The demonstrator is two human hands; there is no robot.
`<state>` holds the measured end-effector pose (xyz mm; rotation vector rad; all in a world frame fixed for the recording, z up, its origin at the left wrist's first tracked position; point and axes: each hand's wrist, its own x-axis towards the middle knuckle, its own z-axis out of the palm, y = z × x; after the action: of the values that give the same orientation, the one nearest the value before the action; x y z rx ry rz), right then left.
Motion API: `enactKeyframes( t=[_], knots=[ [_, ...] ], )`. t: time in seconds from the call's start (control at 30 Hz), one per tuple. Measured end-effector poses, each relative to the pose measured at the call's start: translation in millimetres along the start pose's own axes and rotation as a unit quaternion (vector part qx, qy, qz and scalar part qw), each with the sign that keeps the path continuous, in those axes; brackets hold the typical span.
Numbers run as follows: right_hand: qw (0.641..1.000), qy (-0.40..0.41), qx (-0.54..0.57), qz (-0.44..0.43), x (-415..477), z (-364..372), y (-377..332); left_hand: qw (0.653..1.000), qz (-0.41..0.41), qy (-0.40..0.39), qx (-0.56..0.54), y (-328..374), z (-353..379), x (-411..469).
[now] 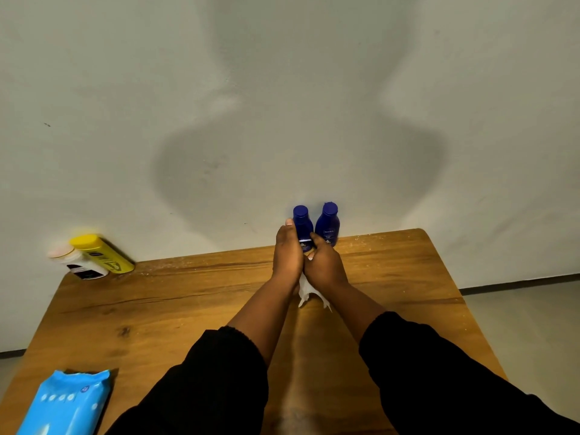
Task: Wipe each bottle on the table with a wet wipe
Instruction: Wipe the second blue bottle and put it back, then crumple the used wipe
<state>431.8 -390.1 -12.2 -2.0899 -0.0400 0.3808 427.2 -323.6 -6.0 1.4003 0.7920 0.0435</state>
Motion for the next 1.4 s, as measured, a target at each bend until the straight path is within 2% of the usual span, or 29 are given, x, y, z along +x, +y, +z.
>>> enactKeyframes(
  t=[0.2, 0.37, 0.43, 0.5, 0.6, 0.67, 0.8, 0.87, 0.97, 1.13, 1.27, 1.4],
  knots=[
    [1.0, -0.007, 0.018, 0.013, -2, -1, 2, 0.993, -0.029, 0.057, 0.095, -3, -7, -11],
    [0.995, 0.01, 0.099, 0.029, -5, -4, -4, 0.99, -0.046, 0.078, 0.112, -2, -19, -17],
    [0.99, 0.019, 0.138, 0.031, -9, -4, -9, 0.989, -0.083, 0.082, 0.088, -1, -26, -22],
    [0.984, 0.027, 0.174, 0.035, -15, -3, -16, 0.988, -0.14, 0.066, 0.018, 2, -33, -33],
    [0.976, 0.028, 0.212, 0.033, -27, -3, -32, 0.972, -0.223, 0.002, -0.073, 6, -47, -54],
    [0.975, 0.022, 0.22, 0.026, -38, -4, -44, 0.965, -0.242, -0.035, -0.094, 8, -58, -65],
    [0.985, 0.029, 0.169, -0.025, -69, -1, -66, 0.974, -0.179, -0.018, -0.136, 23, -82, -86],
    [0.99, 0.046, 0.121, -0.047, -87, 3, -74, 0.986, -0.127, -0.006, -0.106, 33, -94, -100],
    [0.993, 0.049, 0.098, -0.042, -120, 9, -87, 0.994, -0.055, -0.031, -0.087, 45, -116, -122],
    [0.993, 0.03, 0.118, 0.002, -175, 3, -111, 0.998, 0.04, -0.021, -0.053, 62, -150, -163],
    [0.99, -0.012, 0.137, 0.0, -222, -4, -125, 0.995, 0.065, -0.016, -0.078, 71, -175, -196],
    [0.962, -0.026, 0.27, 0.035, -257, -8, -136, 0.989, 0.072, -0.039, -0.127, 83, -196, -237]
  ],
)
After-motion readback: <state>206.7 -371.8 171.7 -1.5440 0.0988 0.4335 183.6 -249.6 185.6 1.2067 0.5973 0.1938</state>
